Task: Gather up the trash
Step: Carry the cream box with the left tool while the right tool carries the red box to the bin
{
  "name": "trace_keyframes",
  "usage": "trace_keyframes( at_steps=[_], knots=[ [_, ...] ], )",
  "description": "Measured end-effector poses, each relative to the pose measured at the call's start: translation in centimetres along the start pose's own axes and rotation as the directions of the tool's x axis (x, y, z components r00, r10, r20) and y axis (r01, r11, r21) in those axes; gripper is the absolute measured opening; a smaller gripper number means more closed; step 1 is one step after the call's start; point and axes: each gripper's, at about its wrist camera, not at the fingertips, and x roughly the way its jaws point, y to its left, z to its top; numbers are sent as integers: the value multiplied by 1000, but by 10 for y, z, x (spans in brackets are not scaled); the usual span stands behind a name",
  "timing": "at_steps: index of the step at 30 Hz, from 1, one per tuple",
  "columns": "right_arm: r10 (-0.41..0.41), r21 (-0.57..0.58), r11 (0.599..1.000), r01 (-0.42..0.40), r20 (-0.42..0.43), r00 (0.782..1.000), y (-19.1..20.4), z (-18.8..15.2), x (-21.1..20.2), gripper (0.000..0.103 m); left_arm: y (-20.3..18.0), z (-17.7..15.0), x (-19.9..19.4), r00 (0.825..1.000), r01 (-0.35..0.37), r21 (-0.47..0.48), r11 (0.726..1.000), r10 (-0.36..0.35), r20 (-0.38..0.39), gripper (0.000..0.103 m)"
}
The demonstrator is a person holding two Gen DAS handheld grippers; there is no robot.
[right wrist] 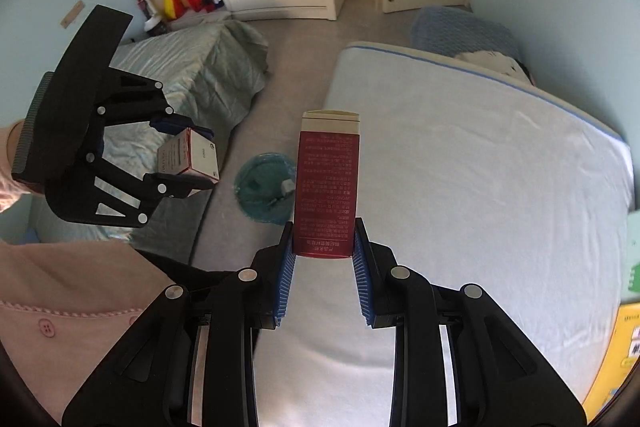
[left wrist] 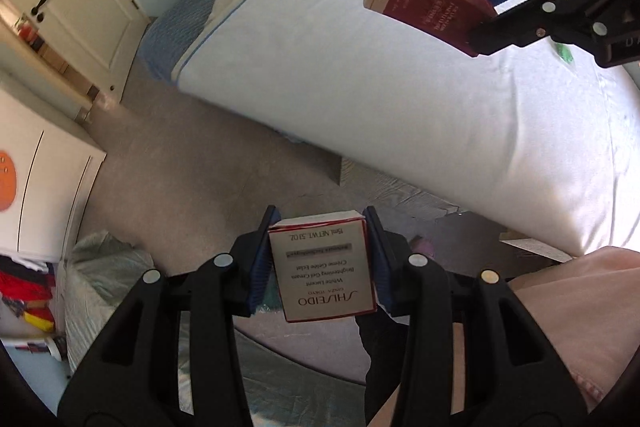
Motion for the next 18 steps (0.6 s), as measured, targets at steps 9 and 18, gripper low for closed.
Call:
trace_keyframes(
  at_steps=[9, 18],
  knots=[
    [53, -104, 993, -55, -27, 998, 33, 40, 26, 28, 45, -41, -3, 999, -38, -119, 992, 35, -26, 40],
    [101, -193, 975, -111, -59, 993, 70, 74, 51, 28, 87, -75, -7, 997, -74, -218, 973, 65, -48, 40]
  ],
)
